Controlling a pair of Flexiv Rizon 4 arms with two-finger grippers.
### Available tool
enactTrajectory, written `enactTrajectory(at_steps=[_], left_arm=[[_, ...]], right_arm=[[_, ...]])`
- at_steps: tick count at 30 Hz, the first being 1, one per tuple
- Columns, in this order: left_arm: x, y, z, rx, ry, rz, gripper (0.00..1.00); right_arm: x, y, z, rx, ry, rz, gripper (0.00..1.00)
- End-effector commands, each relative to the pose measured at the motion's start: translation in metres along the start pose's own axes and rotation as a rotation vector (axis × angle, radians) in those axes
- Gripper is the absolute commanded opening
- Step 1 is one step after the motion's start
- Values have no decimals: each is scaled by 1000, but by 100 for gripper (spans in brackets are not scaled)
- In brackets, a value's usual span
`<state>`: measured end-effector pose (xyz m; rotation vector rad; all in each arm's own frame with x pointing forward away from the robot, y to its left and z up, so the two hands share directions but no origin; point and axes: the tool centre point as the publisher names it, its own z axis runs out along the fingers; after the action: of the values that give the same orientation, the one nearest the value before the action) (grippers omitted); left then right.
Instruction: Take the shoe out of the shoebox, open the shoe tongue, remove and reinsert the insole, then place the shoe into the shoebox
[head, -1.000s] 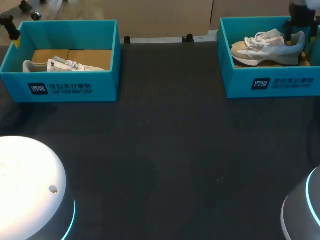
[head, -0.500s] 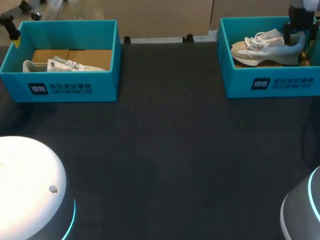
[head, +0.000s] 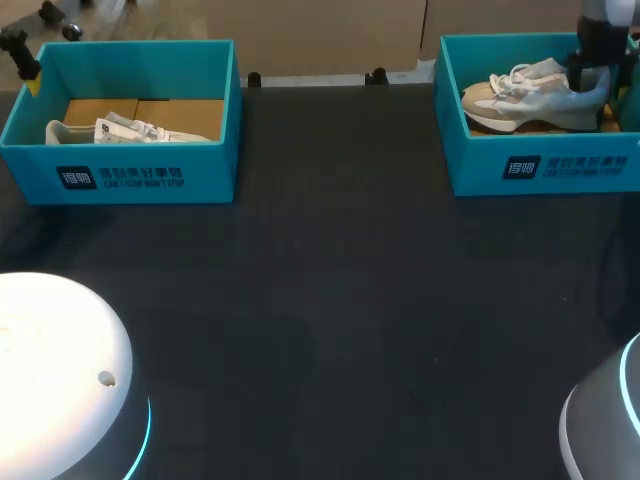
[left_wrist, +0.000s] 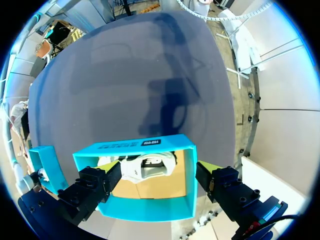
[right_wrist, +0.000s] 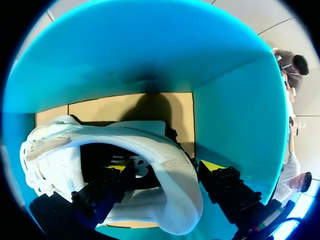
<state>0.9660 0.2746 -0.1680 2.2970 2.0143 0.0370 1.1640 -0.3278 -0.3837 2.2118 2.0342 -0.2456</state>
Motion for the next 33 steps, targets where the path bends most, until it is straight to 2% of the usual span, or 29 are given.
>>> enactTrajectory(at_steps=[1,12,19,31,33], left_arm=[[0,0,0,0,2,1,100],[0,0,0,0,2,1,100],[0,0,0,0,2,1,100],[0,0,0,0,2,1,100],[0,0,0,0,2,1,100]], right_arm=[[-1,10,5,32,6,0,84],[-9,5,-3,13,5,31,82],[-4,6,10,37,40,29,80],[-4,4,10,38,87,53,76],[-3,4,11,41,89,55,71]])
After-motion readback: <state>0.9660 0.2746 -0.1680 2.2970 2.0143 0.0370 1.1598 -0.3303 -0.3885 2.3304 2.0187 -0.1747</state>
